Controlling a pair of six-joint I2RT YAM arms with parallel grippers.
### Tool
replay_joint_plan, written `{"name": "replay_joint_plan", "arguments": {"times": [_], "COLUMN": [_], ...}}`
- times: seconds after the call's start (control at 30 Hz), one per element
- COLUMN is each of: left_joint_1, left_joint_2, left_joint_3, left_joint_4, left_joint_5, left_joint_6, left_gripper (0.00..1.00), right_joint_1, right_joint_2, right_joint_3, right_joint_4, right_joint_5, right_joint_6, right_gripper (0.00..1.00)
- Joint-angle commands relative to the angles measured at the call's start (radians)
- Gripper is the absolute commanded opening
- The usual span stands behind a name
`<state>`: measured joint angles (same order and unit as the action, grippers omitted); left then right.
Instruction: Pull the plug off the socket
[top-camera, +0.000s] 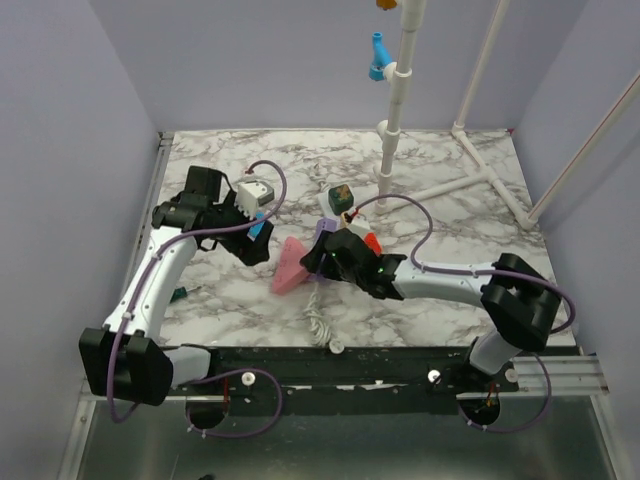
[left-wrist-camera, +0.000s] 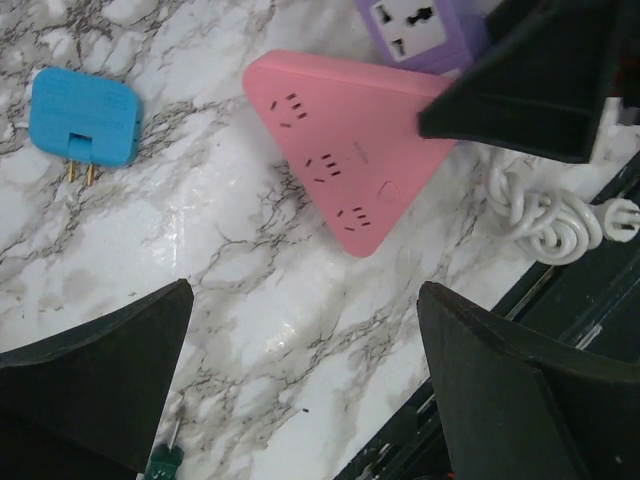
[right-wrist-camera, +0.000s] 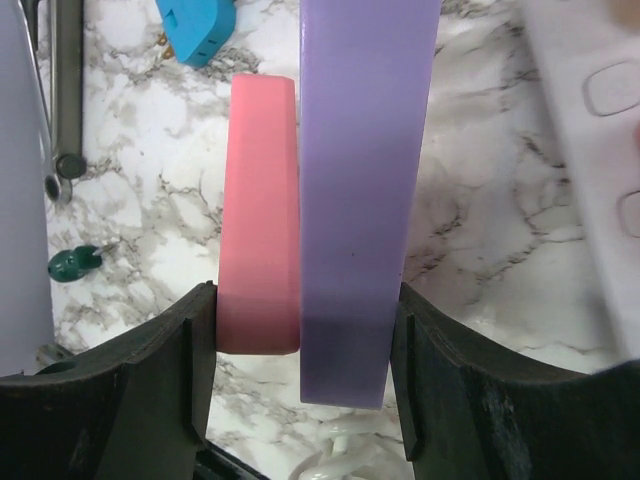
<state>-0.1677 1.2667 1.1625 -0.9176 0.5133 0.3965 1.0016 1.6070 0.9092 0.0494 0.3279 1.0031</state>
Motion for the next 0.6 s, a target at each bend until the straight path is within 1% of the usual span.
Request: {"name": "replay_joint_plan", "arguments": {"times": [0.0, 0.07, 0.13, 0.23, 0.33, 0.43, 0.5, 0.57], "left_joint_1": [-0.015, -0.058, -0.115, -0.220, -0.313, -0.353, -0.371, -0.384], "left_joint_2": [-0.083, -0.105, -0.141, -0.217, -0.288, -0.345, -0.376, -0.393], "left_joint_3": [-0.078, -0.129, -0.201, -0.326, -0.410, -0.488, -0.547, -0.600], "left_joint_4": [-0.037, -0.002, 0.079, 0.224, 0.322, 0.403, 0.483, 0.543], "left_joint_5": [0.156, 0.159, 0.120, 0.004, -0.121, -0.222, -0.307, -0.363], "left_joint_6": [0.164, 0.161, 0.136, 0.116, 0.115, 0.121, 0.113, 0.096], "left_gripper": [0.98, 0.98, 0.98, 0.99, 0.98, 0.98, 0.98, 0.98], "right_joint_1": [-0.006, -0.021, -0.026, -0.026, -0.026, -0.027, -0.028, -0.027], "right_joint_2": [0.084, 0.130, 0.172, 0.210, 0.215, 0.206, 0.201, 0.197], "right_joint_3": [0.055, 0.076, 0.107, 0.155, 0.170, 0.163, 0.161, 0.158], "right_joint_4": [-0.027, -0.047, -0.095, -0.161, -0.186, -0.186, -0.186, -0.186], "right_joint_5": [-0.103, -0.151, -0.179, -0.199, -0.191, -0.180, -0.178, -0.180], "right_joint_6": [0.076, 0.124, 0.146, 0.157, 0.170, 0.184, 0.191, 0.201], "right_gripper": [0.01, 0.01, 0.01, 0.01, 0.03, 0.07, 0.08, 0.09]}}
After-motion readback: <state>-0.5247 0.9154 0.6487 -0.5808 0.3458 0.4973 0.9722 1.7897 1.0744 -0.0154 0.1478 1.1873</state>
